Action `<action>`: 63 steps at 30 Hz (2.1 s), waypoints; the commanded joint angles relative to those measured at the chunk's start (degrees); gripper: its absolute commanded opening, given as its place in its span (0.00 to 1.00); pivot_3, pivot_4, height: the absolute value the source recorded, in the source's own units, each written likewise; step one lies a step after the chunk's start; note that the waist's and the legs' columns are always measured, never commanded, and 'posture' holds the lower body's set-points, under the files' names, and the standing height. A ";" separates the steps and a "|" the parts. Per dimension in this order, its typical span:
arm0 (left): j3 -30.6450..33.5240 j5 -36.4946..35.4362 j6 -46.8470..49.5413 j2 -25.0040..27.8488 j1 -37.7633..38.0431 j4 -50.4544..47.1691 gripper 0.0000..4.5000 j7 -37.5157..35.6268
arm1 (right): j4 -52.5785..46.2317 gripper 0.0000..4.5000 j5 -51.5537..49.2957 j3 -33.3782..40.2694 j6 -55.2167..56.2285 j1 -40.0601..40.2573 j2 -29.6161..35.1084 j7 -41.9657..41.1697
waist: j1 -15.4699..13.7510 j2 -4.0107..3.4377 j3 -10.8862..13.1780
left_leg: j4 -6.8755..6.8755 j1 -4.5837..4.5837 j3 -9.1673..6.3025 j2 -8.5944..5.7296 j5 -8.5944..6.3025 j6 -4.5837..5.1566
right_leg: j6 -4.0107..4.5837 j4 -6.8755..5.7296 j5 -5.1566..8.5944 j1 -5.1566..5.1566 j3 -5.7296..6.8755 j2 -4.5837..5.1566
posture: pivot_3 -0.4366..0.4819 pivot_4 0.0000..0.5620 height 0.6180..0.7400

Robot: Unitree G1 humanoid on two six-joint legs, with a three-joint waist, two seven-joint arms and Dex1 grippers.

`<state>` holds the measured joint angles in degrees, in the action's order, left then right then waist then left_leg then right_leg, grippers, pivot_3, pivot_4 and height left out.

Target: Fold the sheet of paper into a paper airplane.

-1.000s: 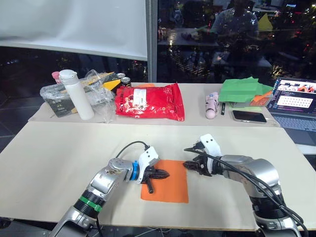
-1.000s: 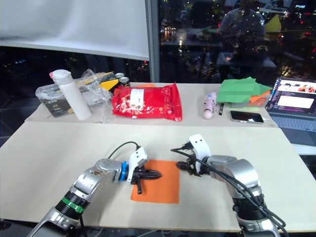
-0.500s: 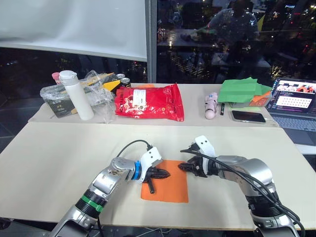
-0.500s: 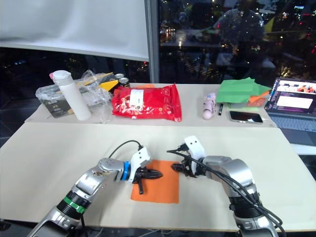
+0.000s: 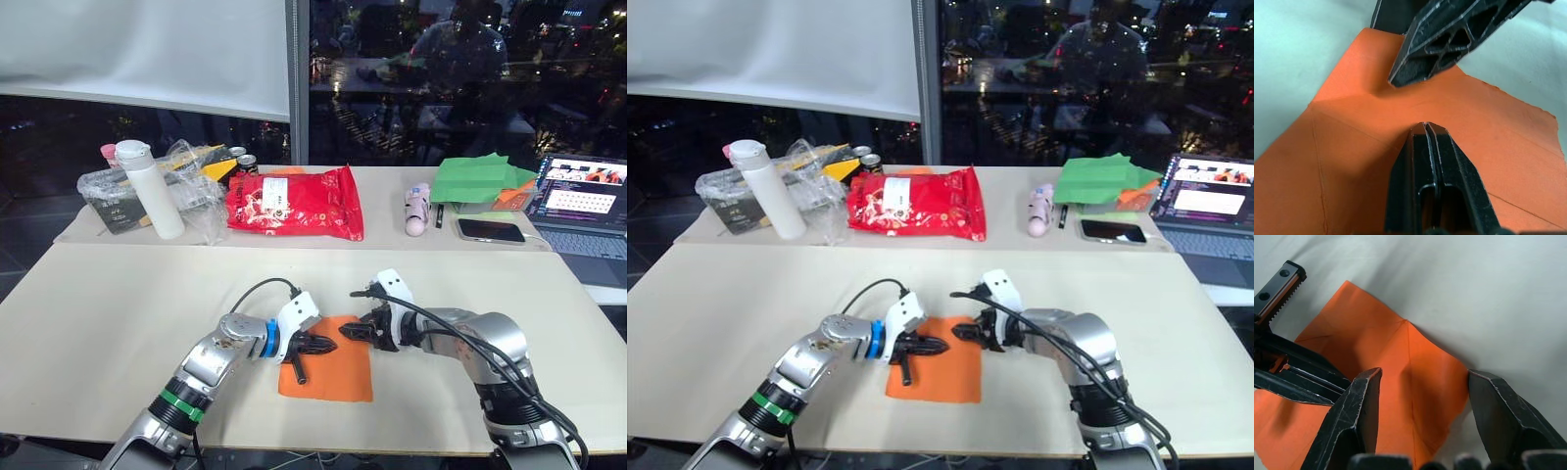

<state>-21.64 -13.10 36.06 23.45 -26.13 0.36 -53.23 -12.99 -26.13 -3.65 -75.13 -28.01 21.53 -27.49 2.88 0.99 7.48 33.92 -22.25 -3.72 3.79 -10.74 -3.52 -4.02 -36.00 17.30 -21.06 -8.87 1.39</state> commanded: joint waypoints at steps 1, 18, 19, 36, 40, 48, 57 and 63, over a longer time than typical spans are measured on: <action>-0.49 0.88 1.66 0.29 1.18 0.51 0.00 0.82 | -1.49 0.66 -2.01 1.88 -0.77 -0.53 -0.06 -0.51 | 0.06 0.00 0.00 | 0.00 0.01 0.00 0.00 0.00 0.00 | 0.00 0.00 0.00 0.00 0.00 0.00 | 0.48 0.27 0.83; -0.56 0.87 1.43 0.36 1.11 0.68 0.00 0.49 | -3.84 0.66 -6.91 5.72 -4.78 2.42 -3.10 0.93 | 0.60 0.00 0.00 | 0.00 -0.01 -0.01 0.00 0.00 0.00 | 0.00 0.00 0.00 0.00 0.00 0.00 | 0.48 0.27 0.83; -0.59 0.90 1.40 0.39 1.08 0.71 0.00 0.44 | -3.69 0.66 -6.72 6.14 -4.10 2.26 -3.85 1.59 | 0.63 -0.01 0.00 | 0.00 -0.01 -0.01 0.00 0.00 0.00 | 0.00 0.00 0.00 0.00 0.00 0.00 | 0.48 0.27 0.83; -0.69 1.14 0.69 0.35 0.83 1.01 0.00 0.42 | -1.44 0.25 -6.35 6.15 0.09 1.23 -0.22 1.11 | 0.85 0.00 0.00 | -0.01 -0.01 -0.02 -0.01 0.00 0.00 | 0.00 0.01 0.00 0.00 0.00 0.00 | 0.48 0.27 0.83; -0.68 1.14 0.61 0.29 0.87 1.13 0.00 0.44 | -1.03 0.01 -6.71 6.22 0.41 0.96 -0.37 0.89 | 0.88 0.00 0.00 | -0.01 -0.01 -0.02 0.00 0.00 0.00 | 0.00 0.01 0.00 0.00 0.00 0.00 | 0.48 0.27 0.83; -0.55 1.12 0.58 0.43 1.02 1.22 0.00 0.45 | -5.61 0.01 -5.64 2.28 5.02 2.87 2.80 -1.25 | 0.87 -0.01 0.01 | -0.01 -0.02 -0.02 -0.01 0.00 0.00 | 0.00 0.01 0.00 -0.01 0.00 0.01 | 0.48 0.27 0.83; 3.77 -2.72 3.11 -0.14 0.41 -0.81 0.00 0.50 | -7.91 0.01 1.38 -6.75 13.20 1.57 9.16 -1.67 | 1.11 0.02 0.03 | -0.02 -0.03 -0.02 0.00 0.00 0.00 | -0.03 0.05 -0.01 -0.06 0.00 0.01 | 0.48 0.27 0.83; 5.69 -3.40 -0.04 1.51 -0.27 -3.76 0.00 -0.52 | -4.02 0.01 6.30 -10.07 19.85 -0.73 12.18 -4.61 | 0.97 0.05 0.06 | -0.03 -0.08 -0.02 0.00 0.00 0.00 | -0.04 0.07 -0.01 -0.09 0.00 0.01 | 0.48 0.27 0.83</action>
<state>-17.15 -15.93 37.41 24.45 -25.98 -1.07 -53.27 -17.01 -21.32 -13.17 -58.34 -27.32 32.76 -30.59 3.85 1.04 7.54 33.88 -22.33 -3.73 3.79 -10.74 -3.52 -4.06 -35.92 17.29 -21.15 -8.87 1.40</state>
